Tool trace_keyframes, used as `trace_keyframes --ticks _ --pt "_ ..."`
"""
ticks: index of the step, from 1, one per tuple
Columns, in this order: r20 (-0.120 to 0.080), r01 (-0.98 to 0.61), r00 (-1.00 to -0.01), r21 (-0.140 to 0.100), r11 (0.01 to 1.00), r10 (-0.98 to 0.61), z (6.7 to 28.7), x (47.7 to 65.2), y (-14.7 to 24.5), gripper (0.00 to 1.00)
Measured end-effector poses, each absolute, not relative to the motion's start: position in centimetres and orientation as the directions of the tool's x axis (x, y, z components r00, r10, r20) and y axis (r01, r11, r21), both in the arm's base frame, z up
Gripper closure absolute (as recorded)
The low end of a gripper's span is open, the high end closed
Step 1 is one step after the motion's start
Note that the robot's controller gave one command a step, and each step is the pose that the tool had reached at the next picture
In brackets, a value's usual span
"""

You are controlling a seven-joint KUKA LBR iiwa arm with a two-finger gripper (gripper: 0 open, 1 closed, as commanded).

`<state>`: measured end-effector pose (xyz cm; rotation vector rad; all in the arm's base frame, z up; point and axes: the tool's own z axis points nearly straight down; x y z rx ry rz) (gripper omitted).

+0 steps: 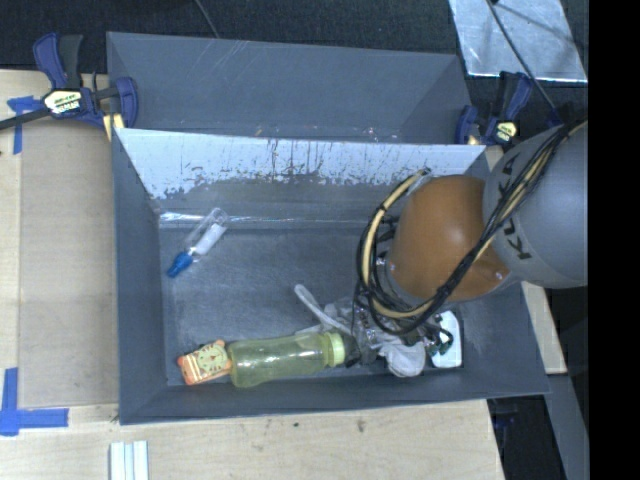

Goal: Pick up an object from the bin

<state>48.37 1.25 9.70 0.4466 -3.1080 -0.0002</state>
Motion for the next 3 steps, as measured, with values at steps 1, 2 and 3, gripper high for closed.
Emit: trace_keyframes --ticks 1,2,3 --pt "0.003 -0.281 -0.960 0.000 0.960 -0.281 11.9 48.4 1.2 1.00" --pt "0.002 -0.281 -0.960 0.000 0.960 -0.281 14.0 48.5 1.2 1.00" --pt "-0.002 -0.281 -0.960 -0.001 0.960 -0.281 16.0 48.5 1.2 1.00"
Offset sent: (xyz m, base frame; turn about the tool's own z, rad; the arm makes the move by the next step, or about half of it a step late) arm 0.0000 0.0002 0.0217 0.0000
